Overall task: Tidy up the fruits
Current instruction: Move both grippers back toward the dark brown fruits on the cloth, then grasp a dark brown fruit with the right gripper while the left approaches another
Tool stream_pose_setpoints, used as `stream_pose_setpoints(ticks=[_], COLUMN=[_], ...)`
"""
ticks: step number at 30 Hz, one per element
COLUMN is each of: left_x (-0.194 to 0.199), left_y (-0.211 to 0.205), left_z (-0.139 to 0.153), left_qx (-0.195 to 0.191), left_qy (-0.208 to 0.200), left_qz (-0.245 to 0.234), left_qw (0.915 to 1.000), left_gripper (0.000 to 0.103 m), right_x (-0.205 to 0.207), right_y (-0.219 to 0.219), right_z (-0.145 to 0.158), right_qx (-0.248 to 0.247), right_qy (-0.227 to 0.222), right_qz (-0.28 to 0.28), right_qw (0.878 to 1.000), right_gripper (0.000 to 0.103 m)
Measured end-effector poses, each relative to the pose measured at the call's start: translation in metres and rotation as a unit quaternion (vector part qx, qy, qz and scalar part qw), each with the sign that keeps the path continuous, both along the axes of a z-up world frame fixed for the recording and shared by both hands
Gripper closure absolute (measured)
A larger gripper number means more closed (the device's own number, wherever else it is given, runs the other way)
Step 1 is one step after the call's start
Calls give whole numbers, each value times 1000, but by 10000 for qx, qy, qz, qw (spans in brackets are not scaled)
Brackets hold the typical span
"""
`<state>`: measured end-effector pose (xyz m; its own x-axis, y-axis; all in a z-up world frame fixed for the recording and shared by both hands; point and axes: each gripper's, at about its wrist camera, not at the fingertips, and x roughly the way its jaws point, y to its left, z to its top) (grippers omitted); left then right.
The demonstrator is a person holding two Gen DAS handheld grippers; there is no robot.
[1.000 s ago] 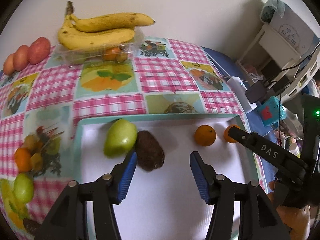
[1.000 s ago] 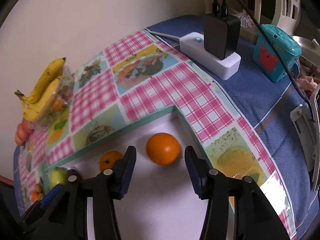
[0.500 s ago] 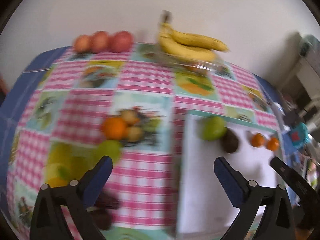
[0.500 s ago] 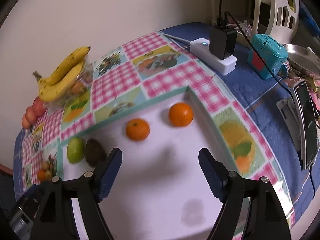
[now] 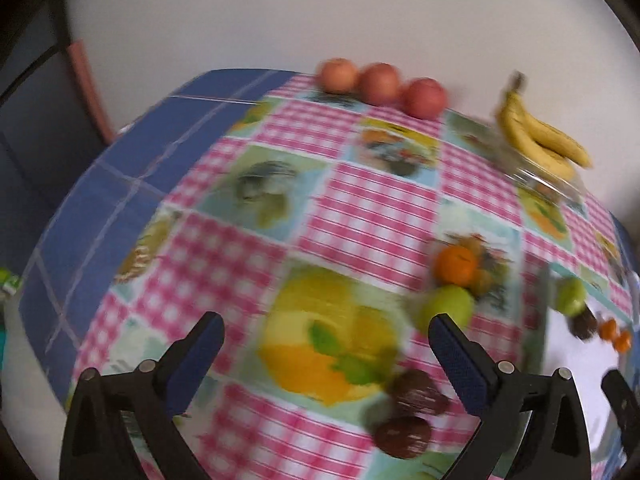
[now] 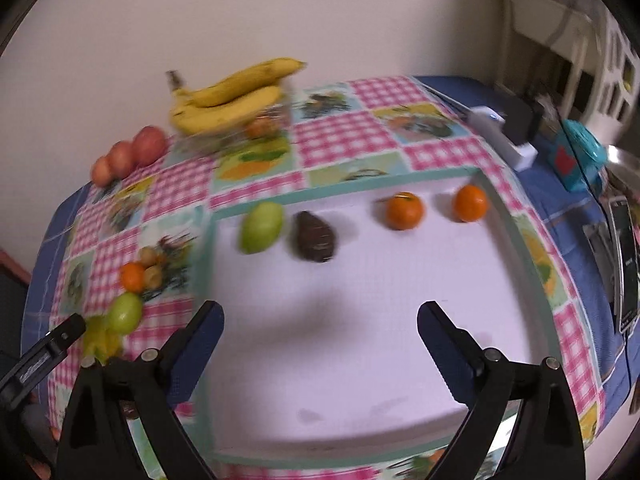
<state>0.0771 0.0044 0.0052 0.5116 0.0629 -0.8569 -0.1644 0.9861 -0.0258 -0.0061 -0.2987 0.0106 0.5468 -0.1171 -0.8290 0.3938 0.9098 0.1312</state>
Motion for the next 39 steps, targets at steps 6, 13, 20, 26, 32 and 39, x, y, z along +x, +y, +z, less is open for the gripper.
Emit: stream_pose_setpoints(ticks=[6,13,20,26,32,39], left_x=[7,13,15,13,11,9], left_y=[34,57,65,77,85,86], left_z=[6,3,-24,-41,-44,-48], left_qx=[61,-7,-89,-472,-524,-696], left_qy=[-34,121,710,894,815,958], left_qz=[245,235,298,464,542,484], left_qw=[9997,9997,9970,9938,9938,9918], left_gripper=[0,0,0,0,0,0], right_x=[14,33,45,47,45,42], right_y=[51,94,123,140,147,158], right_z=[-2,-13,-27,-47,-56,-64], right_qx=[258,450,589,687,784,809], right_qy=[-15,175,428,875,1095,1323], right_qz=[564,1105,1402,1568,1594,1719], right_qw=[9981,9927,9874,9814,9780,9728], right_gripper=[5,6,6,6,6,6])
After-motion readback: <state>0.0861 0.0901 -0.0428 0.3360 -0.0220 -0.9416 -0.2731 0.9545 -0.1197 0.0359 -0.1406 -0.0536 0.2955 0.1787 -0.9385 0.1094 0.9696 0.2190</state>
